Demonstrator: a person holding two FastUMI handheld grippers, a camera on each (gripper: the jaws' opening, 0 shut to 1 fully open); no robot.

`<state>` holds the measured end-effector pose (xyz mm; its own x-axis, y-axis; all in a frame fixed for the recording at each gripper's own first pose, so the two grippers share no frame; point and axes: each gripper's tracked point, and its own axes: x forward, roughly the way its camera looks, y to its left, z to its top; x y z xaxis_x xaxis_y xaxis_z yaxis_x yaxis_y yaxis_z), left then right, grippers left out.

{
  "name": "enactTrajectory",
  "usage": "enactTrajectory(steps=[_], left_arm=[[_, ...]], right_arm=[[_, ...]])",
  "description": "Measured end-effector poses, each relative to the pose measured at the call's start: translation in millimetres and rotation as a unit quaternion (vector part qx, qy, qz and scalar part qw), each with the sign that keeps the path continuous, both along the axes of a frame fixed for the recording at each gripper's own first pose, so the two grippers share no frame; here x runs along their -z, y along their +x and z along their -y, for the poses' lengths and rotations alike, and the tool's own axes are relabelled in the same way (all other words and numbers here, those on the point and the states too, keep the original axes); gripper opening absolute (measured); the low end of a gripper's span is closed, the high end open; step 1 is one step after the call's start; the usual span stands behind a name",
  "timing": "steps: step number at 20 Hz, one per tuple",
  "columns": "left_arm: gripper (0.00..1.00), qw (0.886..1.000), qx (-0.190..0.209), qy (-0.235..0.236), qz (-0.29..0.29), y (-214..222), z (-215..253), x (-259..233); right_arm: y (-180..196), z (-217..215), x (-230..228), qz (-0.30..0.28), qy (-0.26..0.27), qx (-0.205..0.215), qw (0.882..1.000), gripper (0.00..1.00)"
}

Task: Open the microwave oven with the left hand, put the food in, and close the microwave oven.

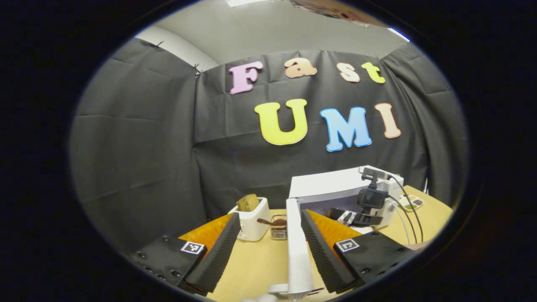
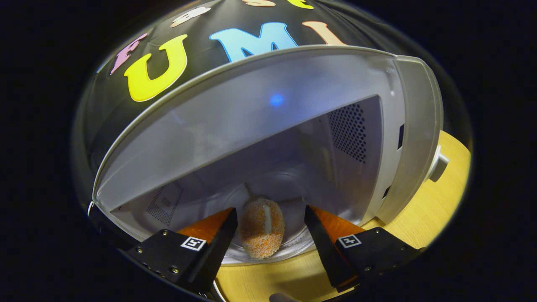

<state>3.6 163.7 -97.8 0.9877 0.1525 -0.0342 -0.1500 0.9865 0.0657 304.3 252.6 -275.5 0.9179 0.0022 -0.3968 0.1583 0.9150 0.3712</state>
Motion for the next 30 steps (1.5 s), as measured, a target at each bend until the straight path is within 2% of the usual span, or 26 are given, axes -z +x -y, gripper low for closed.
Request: enactTrajectory(steps=[4, 5, 7, 8, 10, 12, 14, 15, 17, 18, 19, 20, 22, 26, 28, 30], left_arm=[[0.97, 1.000, -0.023, 0.017, -0.002, -13.2, -24.2, 11.5], [0.99, 0.999, -0.026, 0.022, -0.006, -15.9, -30.1, 19.8], [0.97, 0.998, -0.045, 0.038, -0.023, -26.9, -43.6, 41.5], [0.99, 0.998, -0.049, 0.041, -0.026, -35.0, -48.3, 52.3], [0.95, 0.996, -0.058, 0.044, -0.044, -47.9, -56.5, 78.6], [0.99, 0.995, -0.067, 0.049, -0.058, -60.2, -65.5, 100.5], [0.99, 0.994, -0.069, 0.045, -0.066, -65.3, -72.2, 122.4], [0.95, 0.994, -0.070, 0.042, -0.070, -65.1, -72.8, 130.1], [1.00, 0.994, -0.067, 0.033, -0.075, -66.9, -69.9, 151.5], [0.94, 0.994, -0.065, 0.027, -0.078, -65.9, -66.8, 161.1], [1.00, 0.994, -0.061, 0.027, -0.081, -64.7, -63.9, 169.0], [1.00, 0.995, -0.061, 0.031, -0.078, -65.0, -63.0, 172.4], [0.96, 0.995, -0.061, 0.020, -0.078, -64.0, -60.9, 178.9], [0.94, 0.996, -0.043, -0.002, -0.077, -62.5, -38.8, 181.1], [0.95, 0.997, -0.020, -0.019, -0.075, -59.7, -17.9, 181.7], [0.95, 0.997, 0.000, -0.011, -0.077, -51.3, 1.9, 180.0]], right_arm=[[-33.1, 10.3, -16.7, 0.011, -0.028, -0.031, 0.999, 0.98], [-44.1, 16.5, -21.6, 0.014, -0.041, -0.040, 0.998, 0.98], [-63.6, 30.2, -35.3, 0.025, -0.060, -0.056, 0.996, 0.98], [-70.9, 38.2, -42.6, 0.034, -0.078, -0.068, 0.994, 0.98], [-87.3, 57.0, -55.2, 0.036, -0.099, -0.083, 0.991, 0.98], [-106.5, 71.6, -73.4, 0.043, -0.101, -0.089, 0.990, 0.98], [-126.9, 81.8, -91.5, 0.051, -0.113, -0.100, 0.987, 0.98], [-139.4, 86.2, -98.9, 0.054, -0.120, -0.107, 0.986, 0.98], [-161.3, 90.9, -113.2, 0.061, -0.124, -0.125, 0.982, 0.98], [-171.8, 95.7, -119.5, 0.062, -0.127, -0.133, 0.981, 0.98], [-182.1, 101.7, -125.7, 0.064, -0.133, -0.138, 0.979, 0.98], [-191.4, 107.5, -134.2, 0.070, -0.140, -0.145, 0.977, 0.98], [-205.3, 126.4, -153.4, 0.088, -0.163, -0.142, 0.972, 0.98], [-222.3, 153.5, -182.3, 0.122, -0.157, -0.119, 0.973, 0.98], [-223.9, 172.1, -190.6, 0.132, -0.164, -0.101, 0.972, 0.98], [-228.1, 180.6, -194.7, 0.140, -0.155, -0.087, 0.974, 0.98]])
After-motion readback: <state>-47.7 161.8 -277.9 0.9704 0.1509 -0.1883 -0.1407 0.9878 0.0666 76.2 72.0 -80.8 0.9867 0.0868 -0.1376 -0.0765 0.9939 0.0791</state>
